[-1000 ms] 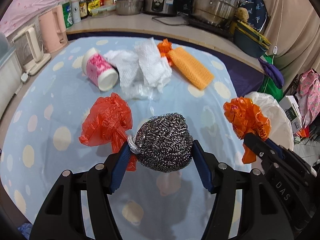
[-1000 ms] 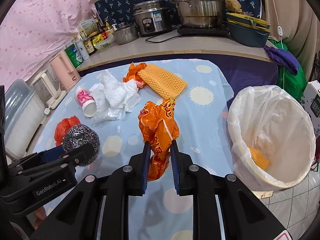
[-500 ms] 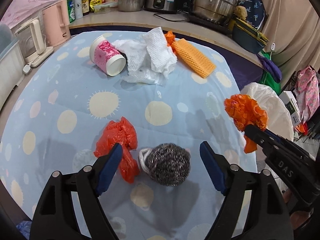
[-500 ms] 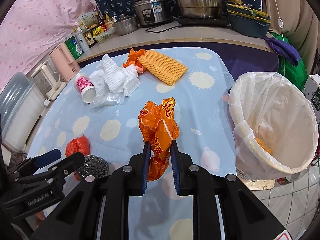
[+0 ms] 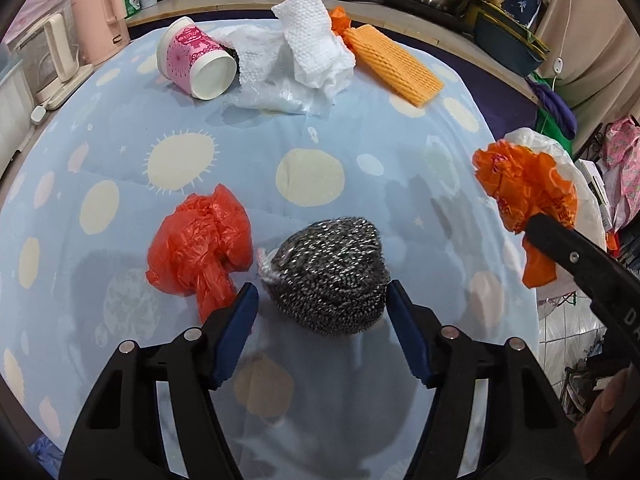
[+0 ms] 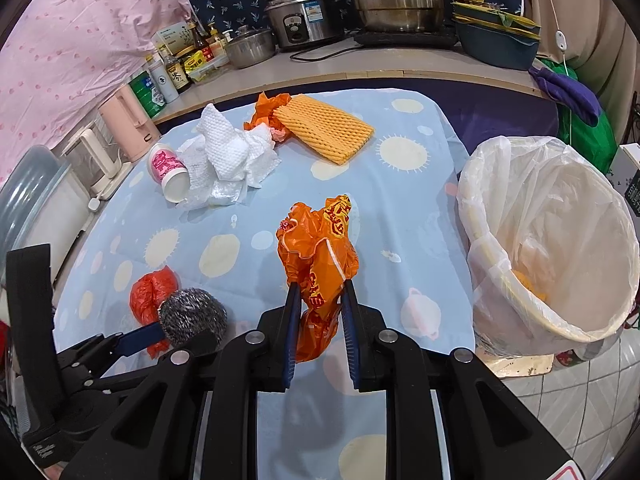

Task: Collect trash
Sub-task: 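Carry scrubber and wrapper over the bin and open both tools to drop them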

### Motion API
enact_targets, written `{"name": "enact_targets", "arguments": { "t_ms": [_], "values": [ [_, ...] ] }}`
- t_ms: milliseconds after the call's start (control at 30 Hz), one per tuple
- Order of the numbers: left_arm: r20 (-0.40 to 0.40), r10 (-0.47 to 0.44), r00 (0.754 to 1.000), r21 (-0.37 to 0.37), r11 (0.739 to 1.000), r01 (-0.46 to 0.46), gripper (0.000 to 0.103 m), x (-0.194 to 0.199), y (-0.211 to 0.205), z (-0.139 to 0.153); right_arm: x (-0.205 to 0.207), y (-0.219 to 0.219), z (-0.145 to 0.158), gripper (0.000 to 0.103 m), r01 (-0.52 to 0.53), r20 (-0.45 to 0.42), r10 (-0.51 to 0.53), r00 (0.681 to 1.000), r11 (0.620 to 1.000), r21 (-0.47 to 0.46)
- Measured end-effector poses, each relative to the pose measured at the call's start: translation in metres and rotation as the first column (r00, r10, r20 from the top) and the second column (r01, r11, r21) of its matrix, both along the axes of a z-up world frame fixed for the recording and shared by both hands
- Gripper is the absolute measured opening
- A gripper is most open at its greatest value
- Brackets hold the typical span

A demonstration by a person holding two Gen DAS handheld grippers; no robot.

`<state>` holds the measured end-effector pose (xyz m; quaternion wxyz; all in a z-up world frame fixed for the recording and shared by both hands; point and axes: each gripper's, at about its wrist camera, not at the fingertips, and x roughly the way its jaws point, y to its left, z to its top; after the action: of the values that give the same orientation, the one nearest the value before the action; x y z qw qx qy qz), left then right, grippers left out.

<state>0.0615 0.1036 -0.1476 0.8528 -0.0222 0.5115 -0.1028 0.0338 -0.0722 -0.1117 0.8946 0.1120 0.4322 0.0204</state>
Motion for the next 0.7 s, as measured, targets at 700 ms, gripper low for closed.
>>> {"name": "enact_targets", "arguments": {
  "t_ms": [700],
  "values": [
    [0.095,-0.062,0.994,-0.066,0.995,0.068,0.057,0.0,-0.021,0.061,-0.013,-0.025,0.024,0.019,0.046,0.059,-0.048,0.997,0.998,0.037]
  ]
}}
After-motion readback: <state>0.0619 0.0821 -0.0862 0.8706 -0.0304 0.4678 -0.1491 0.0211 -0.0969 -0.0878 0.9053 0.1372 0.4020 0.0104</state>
